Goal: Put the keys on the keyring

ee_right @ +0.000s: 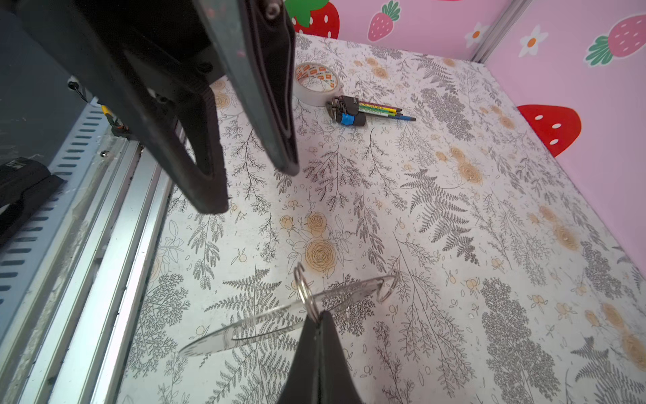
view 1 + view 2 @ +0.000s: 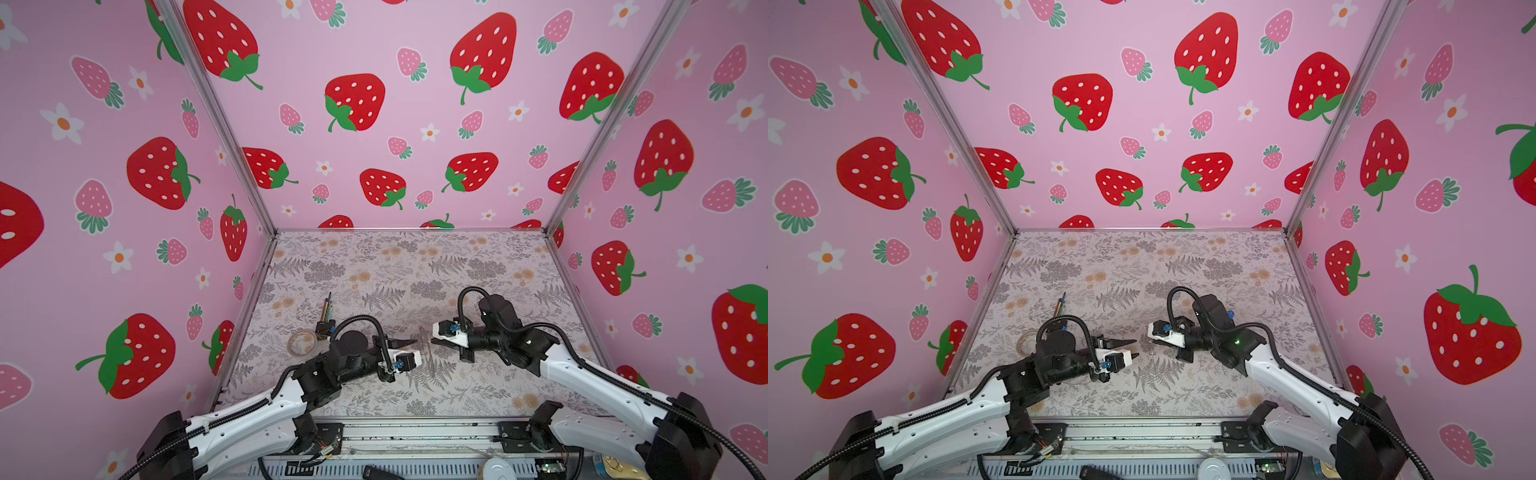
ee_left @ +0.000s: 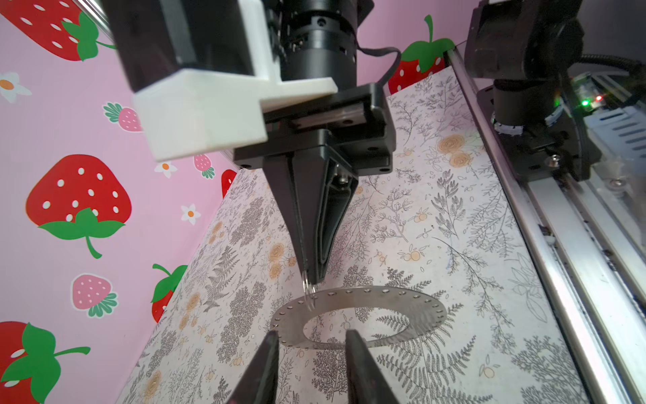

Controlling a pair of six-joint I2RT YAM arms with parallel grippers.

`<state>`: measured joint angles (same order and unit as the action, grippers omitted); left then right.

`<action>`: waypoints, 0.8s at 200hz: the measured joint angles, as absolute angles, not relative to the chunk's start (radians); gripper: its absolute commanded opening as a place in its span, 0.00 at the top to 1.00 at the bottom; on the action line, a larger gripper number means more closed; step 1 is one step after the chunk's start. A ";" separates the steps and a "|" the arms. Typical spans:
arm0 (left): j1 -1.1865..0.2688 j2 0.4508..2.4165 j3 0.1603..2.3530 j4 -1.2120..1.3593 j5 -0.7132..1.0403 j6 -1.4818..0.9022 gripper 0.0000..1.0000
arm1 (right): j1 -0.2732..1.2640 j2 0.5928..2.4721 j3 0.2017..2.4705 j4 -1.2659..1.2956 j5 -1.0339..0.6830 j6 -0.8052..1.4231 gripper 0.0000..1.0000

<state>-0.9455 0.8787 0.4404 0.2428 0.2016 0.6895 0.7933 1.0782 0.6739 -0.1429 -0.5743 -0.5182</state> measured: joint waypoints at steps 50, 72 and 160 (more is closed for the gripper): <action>-0.996 0.953 0.455 0.252 0.122 0.712 0.67 | 0.801 1.090 0.698 -0.200 -0.556 -0.501 1.00; -1.013 0.958 0.461 0.268 0.089 0.716 0.67 | 0.805 1.108 0.714 -0.220 -0.547 -0.493 1.00; -1.049 1.024 0.495 0.296 0.016 0.713 0.71 | 0.816 1.131 0.755 -0.275 -0.522 -0.472 1.00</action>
